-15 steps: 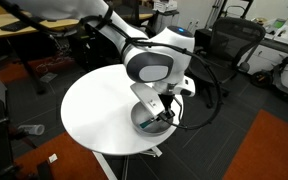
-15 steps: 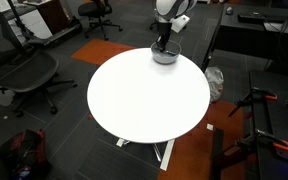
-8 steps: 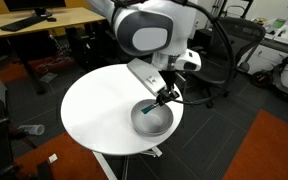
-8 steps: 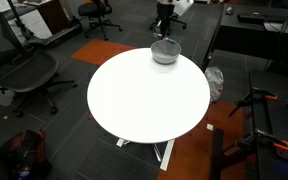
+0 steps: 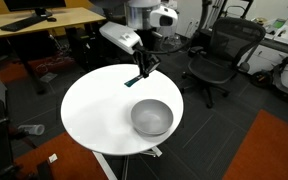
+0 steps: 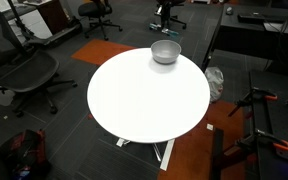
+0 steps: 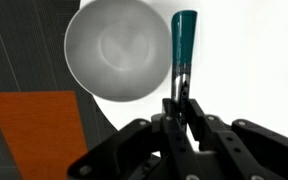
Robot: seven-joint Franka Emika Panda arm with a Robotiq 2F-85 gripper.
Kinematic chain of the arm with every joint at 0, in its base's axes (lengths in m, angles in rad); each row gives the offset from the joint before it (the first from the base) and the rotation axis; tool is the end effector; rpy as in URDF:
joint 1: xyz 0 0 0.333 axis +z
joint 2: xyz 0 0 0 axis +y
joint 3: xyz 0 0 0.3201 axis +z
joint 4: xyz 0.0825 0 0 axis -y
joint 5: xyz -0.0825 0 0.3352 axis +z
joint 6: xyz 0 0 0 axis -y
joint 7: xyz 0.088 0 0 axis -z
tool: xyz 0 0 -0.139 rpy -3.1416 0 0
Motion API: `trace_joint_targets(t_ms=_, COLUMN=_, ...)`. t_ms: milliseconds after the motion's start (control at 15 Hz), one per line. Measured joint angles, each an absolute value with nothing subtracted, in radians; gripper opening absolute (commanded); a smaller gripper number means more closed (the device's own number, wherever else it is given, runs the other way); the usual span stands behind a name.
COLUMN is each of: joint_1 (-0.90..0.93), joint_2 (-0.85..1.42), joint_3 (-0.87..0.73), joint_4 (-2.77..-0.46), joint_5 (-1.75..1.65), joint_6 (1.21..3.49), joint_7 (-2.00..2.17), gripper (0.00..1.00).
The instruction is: Remove the green marker from the grey bowl
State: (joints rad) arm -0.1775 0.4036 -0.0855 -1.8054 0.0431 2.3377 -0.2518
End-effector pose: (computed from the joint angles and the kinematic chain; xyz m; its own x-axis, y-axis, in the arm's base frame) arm 0.6051 -0.1567 0.3358 0.9916 -0.0278 0.1262 -0.0320 -0.9990 0.0313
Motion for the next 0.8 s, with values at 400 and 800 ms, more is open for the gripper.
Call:
trace_joint_targets(t_ms=400, joint_1=-0.072, joint_2=0.331, joint_3=-0.057, joint_4=-1.881, joint_5=-0.014, joint_6=2.339, joint_7=-0.148, gripper=0.05)
trace_joint_targets(t_ms=800, joint_1=-0.009, joint_2=0.342, joint_3=-0.018, joint_4=-1.892, joint_5=-0.024, joint_6=2.342, joint_7=-0.105, gripper=0.05)
